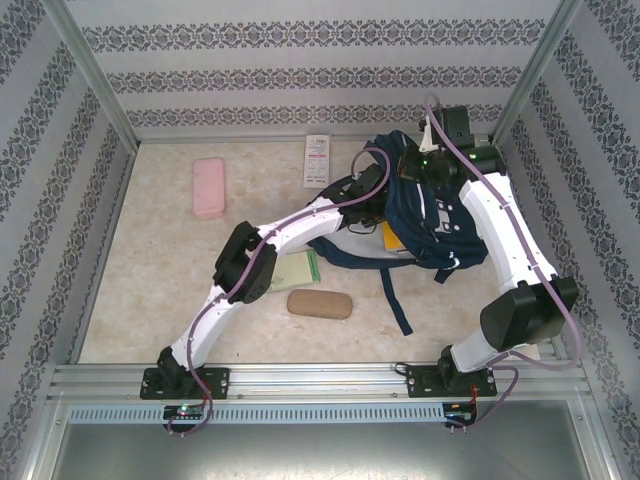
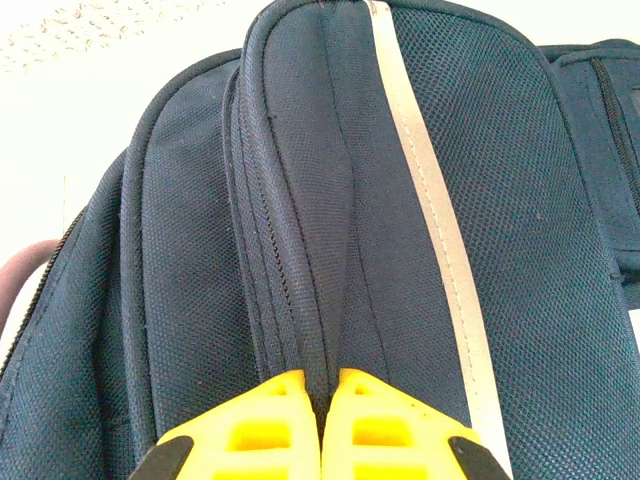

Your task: Pack books, pencil case, and school supplies into a backpack

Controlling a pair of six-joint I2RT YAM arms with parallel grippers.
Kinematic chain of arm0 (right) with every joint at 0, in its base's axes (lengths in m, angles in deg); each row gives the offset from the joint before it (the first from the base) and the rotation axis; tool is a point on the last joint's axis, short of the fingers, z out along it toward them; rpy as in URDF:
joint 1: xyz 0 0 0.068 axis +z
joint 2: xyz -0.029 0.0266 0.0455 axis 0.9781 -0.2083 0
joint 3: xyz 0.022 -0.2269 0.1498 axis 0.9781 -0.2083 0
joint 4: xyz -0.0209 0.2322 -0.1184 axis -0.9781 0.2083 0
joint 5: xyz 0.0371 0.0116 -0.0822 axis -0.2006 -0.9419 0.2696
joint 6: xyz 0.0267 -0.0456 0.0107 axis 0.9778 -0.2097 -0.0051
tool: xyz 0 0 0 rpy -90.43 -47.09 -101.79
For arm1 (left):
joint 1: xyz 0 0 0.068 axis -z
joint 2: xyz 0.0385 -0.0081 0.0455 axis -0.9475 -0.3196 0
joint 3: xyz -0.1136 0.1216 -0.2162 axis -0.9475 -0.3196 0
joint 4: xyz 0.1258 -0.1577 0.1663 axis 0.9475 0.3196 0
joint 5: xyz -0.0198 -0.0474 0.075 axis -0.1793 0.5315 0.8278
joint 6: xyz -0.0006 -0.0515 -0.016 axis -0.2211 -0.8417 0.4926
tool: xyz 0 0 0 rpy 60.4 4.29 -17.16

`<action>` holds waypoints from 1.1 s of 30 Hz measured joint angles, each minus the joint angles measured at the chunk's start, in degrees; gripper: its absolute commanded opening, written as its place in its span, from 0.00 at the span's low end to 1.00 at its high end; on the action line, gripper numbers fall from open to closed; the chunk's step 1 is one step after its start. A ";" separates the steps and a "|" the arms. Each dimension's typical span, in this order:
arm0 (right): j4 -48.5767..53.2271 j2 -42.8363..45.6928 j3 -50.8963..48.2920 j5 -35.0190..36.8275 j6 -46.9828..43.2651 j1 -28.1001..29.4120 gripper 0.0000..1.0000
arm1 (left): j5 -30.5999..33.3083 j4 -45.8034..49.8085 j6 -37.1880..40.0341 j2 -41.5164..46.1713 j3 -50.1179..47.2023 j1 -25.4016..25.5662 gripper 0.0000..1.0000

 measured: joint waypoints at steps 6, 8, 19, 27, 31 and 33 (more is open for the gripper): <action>-1.03 0.83 -1.62 -0.63 0.02 0.02 0.00 | -0.28 1.75 0.83 1.27 -2.60 -0.24 0.64; -1.36 0.83 -1.99 -0.94 0.02 0.02 0.00 | -2.10 1.44 0.50 0.63 -2.56 -0.28 0.59; -2.51 0.83 -4.22 -1.11 0.17 -0.02 0.01 | -15.15 -11.06 -3.04 -4.72 -2.19 -0.72 0.57; -3.41 0.98 -5.73 -1.07 0.02 -0.02 0.01 | -15.43 -9.42 0.33 -1.27 -7.34 -1.05 0.69; -4.50 1.70 -7.56 -1.42 0.00 -0.02 0.01 | -14.05 -5.84 4.26 5.95 -13.94 -1.62 0.70; -5.31 2.05 -8.35 -1.62 0.00 -0.02 0.01 | -13.18 -4.22 6.54 10.38 -16.85 -2.10 0.70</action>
